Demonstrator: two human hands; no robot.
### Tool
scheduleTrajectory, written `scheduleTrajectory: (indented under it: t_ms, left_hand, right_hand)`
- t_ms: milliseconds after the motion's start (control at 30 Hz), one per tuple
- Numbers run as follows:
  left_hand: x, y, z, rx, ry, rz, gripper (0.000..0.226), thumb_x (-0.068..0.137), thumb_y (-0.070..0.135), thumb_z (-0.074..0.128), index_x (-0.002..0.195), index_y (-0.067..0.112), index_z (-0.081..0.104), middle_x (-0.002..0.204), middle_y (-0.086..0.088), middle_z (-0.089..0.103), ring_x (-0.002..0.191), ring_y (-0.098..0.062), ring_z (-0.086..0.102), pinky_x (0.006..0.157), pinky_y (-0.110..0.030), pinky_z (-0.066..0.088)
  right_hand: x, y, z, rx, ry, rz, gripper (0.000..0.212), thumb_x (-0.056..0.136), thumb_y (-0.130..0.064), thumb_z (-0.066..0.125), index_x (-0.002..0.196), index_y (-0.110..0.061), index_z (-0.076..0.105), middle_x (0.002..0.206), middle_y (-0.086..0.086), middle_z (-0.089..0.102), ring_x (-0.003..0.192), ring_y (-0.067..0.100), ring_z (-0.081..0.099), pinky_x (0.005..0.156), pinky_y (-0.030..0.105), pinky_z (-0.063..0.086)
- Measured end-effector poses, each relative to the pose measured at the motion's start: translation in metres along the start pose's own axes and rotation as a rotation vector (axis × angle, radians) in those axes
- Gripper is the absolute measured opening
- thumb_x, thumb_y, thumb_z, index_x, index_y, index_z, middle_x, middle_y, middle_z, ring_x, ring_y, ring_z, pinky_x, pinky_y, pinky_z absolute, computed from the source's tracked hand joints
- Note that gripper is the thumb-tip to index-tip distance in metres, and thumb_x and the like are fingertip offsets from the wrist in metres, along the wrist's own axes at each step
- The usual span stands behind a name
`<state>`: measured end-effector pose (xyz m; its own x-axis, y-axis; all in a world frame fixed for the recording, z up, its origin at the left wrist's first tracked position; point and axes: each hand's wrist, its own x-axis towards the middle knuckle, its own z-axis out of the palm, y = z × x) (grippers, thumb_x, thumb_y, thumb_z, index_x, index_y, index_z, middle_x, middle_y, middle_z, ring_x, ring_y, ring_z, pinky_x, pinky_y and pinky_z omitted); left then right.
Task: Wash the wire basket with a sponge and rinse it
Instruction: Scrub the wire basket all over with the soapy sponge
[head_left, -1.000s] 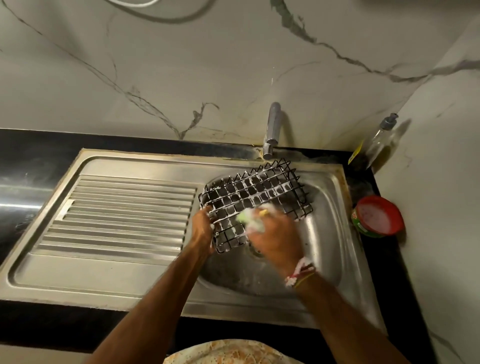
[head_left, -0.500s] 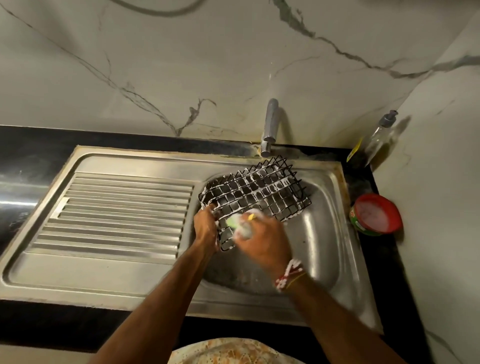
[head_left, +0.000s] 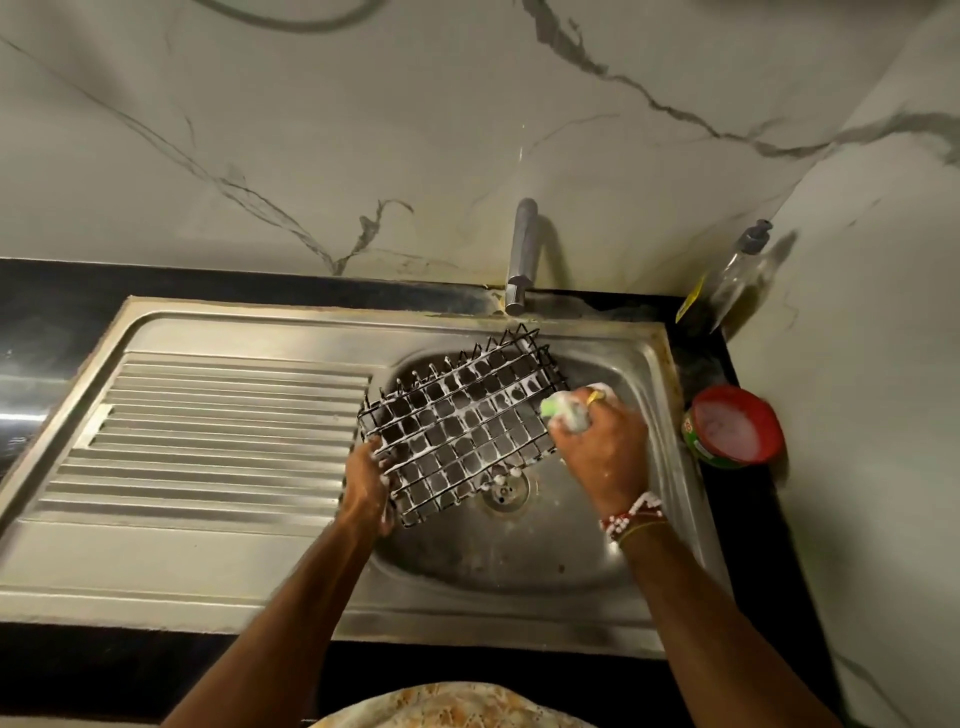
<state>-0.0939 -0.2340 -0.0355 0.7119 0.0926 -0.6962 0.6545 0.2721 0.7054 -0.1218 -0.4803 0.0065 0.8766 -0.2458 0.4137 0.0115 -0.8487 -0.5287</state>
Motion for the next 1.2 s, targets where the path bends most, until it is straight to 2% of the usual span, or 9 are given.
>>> scheduleTrajectory:
  t_ms: [167,433,567,633,700,767,900,1100,1200]
  left_hand:
    - [0.005,-0.008,-0.005,-0.019,0.023,-0.030,0.047,0.095,0.042,0.036,0.083,0.012,0.070,0.072,-0.009,0.067,0.066,-0.033,0.066,0.062,-0.041,0.054]
    - [-0.003,-0.010,-0.003,-0.077,0.016,0.029,0.045,0.100,0.033,0.032,0.062,0.019,0.049,0.051,-0.002,0.056,0.038,-0.017,0.054,0.037,-0.025,0.046]
    - [-0.011,-0.005,0.004,-0.137,-0.045,0.055,0.054,0.101,0.027,0.028,0.054,0.015,0.051,0.034,-0.002,0.045,0.024,-0.012,0.045,0.027,-0.020,0.039]
    - [-0.017,-0.002,0.006,-0.169,-0.098,0.046,0.072,0.102,0.023,0.024,0.037,0.006,0.051,0.035,-0.006,0.043,0.022,-0.013,0.044,0.026,-0.022,0.039]
    - [-0.017,-0.004,0.001,-0.182,-0.114,0.025,0.067,0.100,0.022,0.026,0.048,-0.016,0.044,0.042,-0.013,0.044,0.024,-0.015,0.046,0.027,-0.026,0.044]
    - [-0.018,-0.008,-0.004,-0.163,-0.143,0.055,0.049,0.094,0.023,0.035,0.063,-0.005,0.060,0.049,-0.015,0.059,0.034,-0.022,0.059,0.034,-0.035,0.053]
    - [-0.017,-0.009,-0.010,-0.170,-0.132,0.122,0.032,0.085,0.025,0.045,0.084,-0.001,0.062,0.064,-0.015,0.063,0.044,-0.024,0.064,0.041,-0.038,0.056]
    - [0.010,-0.015,-0.014,-0.116,0.024,0.132,0.088,0.056,0.048,0.066,0.127,-0.004,0.055,0.107,-0.030,0.064,0.093,-0.048,0.066,0.080,-0.076,0.049]
    - [0.017,-0.018,-0.017,-0.094,0.055,0.184,0.071,0.074,0.035,0.063,0.133,-0.004,0.050,0.111,-0.033,0.061,0.093,-0.049,0.064,0.065,-0.059,0.060]
  right_hand:
    - [-0.024,-0.033,0.021,0.005,-0.175,-0.320,0.021,0.075,-0.025,0.065,0.096,-0.019,0.066,0.095,0.003,0.067,0.064,0.017,0.063,0.052,0.028,0.055]
    - [0.041,-0.001,-0.004,-0.067,0.044,-0.028,0.028,0.072,-0.022,0.077,0.094,-0.008,0.067,0.088,0.009,0.068,0.066,0.021,0.065,0.058,0.023,0.052]
    - [0.009,-0.029,0.014,-0.102,-0.087,-0.494,0.021,0.072,-0.019,0.077,0.090,-0.012,0.069,0.093,0.006,0.067,0.068,0.015,0.062,0.051,0.025,0.055]
    - [0.003,-0.035,0.012,-0.024,-0.137,-0.534,0.024,0.071,-0.020,0.077,0.093,-0.015,0.068,0.092,0.004,0.067,0.064,0.013,0.061,0.051,0.022,0.055]
    - [0.022,-0.033,0.006,0.063,-0.007,-0.368,0.027,0.074,-0.018,0.077,0.098,-0.015,0.067,0.094,0.006,0.068,0.061,0.014,0.061,0.049,0.024,0.055]
    - [0.053,-0.028,-0.004,0.042,0.116,-0.197,0.031,0.079,-0.018,0.074,0.108,-0.012,0.068,0.101,0.010,0.069,0.067,0.015,0.063,0.056,0.024,0.056]
    - [0.062,-0.027,0.002,-0.137,0.123,-0.305,0.028,0.084,-0.013,0.062,0.112,-0.012,0.068,0.104,0.013,0.068,0.078,0.024,0.065,0.062,0.032,0.058]
    - [-0.003,-0.030,0.030,-0.066,-0.075,-0.498,0.029,0.083,-0.024,0.061,0.109,-0.015,0.068,0.100,0.006,0.069,0.083,0.018,0.063,0.068,0.032,0.058]
    - [0.024,-0.035,0.014,0.049,0.029,-0.337,0.019,0.079,-0.017,0.067,0.097,-0.014,0.067,0.094,0.007,0.068,0.065,0.015,0.061,0.054,0.021,0.053]
